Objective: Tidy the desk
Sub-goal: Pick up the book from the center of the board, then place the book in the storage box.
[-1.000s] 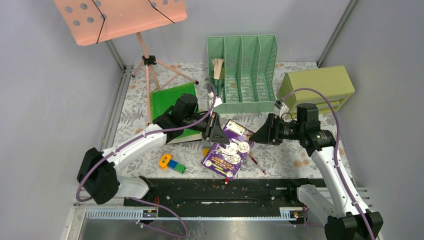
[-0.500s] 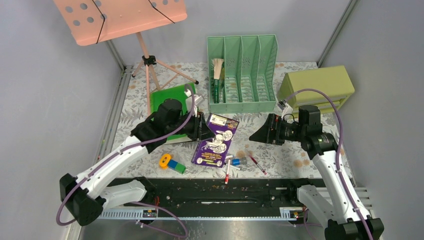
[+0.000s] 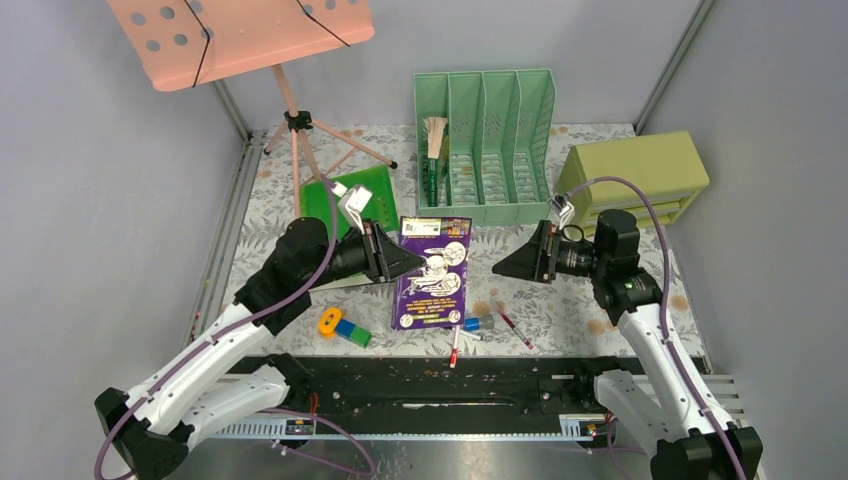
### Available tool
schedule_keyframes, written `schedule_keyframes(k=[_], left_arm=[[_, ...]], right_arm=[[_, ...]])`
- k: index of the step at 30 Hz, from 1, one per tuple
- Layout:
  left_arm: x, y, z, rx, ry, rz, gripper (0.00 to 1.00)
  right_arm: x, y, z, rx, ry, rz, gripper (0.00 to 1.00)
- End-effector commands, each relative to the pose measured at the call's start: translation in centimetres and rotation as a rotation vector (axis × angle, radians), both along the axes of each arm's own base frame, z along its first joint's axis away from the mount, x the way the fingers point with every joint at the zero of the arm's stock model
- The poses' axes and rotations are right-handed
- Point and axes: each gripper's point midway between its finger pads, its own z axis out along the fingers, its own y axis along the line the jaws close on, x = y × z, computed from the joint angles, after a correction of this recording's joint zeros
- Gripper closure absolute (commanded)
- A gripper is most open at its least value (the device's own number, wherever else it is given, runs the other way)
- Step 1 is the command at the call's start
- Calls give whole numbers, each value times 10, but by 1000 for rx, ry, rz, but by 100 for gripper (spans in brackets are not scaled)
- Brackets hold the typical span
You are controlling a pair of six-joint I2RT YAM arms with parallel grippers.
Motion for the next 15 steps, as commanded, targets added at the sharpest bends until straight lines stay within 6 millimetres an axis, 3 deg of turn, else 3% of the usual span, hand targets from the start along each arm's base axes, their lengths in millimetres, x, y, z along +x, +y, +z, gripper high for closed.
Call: schedule_keyframes(k=[1,10,15], left_arm=[[-2,-7,61,-201,-116,-25,96],[-11,-17,72,-251,-105,-113,92],[-16,-18,76,-262,-108,-139,86]], right_arm=[[-9,13,30,97,-107,94,1],[-10,46,29,134,-104,152,0],[-1,63,28,190,-63,176,9]])
